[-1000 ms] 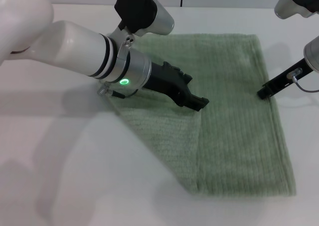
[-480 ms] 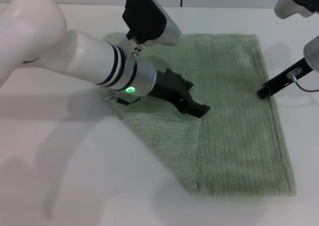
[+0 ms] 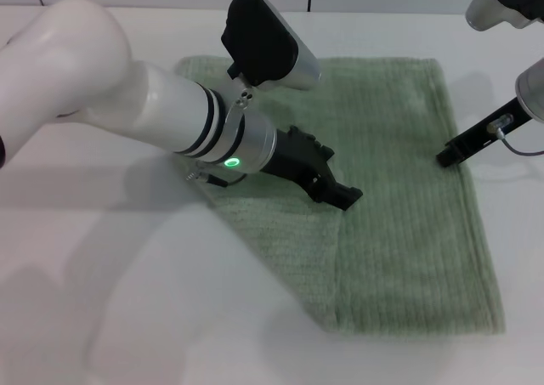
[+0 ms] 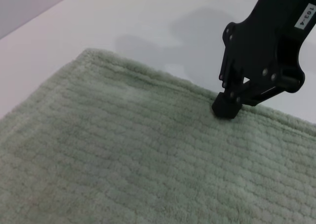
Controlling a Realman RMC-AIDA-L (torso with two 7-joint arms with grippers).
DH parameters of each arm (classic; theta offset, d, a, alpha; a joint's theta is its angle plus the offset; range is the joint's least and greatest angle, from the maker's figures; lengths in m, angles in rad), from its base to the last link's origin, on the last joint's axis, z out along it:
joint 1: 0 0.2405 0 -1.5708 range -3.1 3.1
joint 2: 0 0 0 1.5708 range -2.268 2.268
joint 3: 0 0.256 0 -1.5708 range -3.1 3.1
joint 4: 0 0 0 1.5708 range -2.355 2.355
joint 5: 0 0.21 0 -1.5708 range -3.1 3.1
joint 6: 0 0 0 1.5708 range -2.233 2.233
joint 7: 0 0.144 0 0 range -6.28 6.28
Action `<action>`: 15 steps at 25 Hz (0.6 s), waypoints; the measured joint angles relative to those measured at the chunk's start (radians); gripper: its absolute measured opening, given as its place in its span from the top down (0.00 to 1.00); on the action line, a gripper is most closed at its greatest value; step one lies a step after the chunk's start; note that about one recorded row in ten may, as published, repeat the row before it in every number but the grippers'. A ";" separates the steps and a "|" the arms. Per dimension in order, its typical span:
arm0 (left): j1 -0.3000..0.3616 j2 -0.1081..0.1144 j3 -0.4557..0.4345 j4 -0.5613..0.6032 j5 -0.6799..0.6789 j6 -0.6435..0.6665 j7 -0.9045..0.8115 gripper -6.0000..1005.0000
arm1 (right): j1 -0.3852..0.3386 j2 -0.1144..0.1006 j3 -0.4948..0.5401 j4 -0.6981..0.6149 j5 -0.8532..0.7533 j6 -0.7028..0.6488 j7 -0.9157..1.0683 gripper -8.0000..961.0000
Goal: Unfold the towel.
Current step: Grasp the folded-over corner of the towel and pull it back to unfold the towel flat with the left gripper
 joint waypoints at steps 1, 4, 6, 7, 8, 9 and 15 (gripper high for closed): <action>0.000 0.000 0.001 0.000 0.000 0.000 0.000 0.22 | 0.000 0.000 0.000 0.000 0.000 0.000 0.000 0.99; -0.002 0.000 0.010 0.000 -0.001 -0.001 -0.001 0.22 | 0.001 0.000 0.000 0.000 0.000 0.001 0.000 0.99; -0.003 0.000 0.018 0.000 -0.003 -0.002 -0.001 0.22 | 0.001 0.000 0.000 0.000 0.000 0.001 0.000 0.99; -0.003 0.000 0.021 0.000 -0.003 -0.005 -0.001 0.22 | 0.001 0.000 0.000 0.000 0.000 0.001 0.000 0.99; -0.003 0.000 0.024 0.000 -0.004 -0.008 -0.001 0.22 | 0.001 0.000 0.000 0.000 0.000 0.001 0.000 0.99; -0.003 0.000 0.028 0.000 -0.004 -0.012 -0.001 0.22 | 0.001 0.000 0.000 0.000 0.000 0.001 0.000 0.99; -0.003 0.000 0.036 0.000 -0.012 -0.027 -0.002 0.22 | 0.001 0.001 -0.001 0.000 -0.001 0.001 0.000 0.99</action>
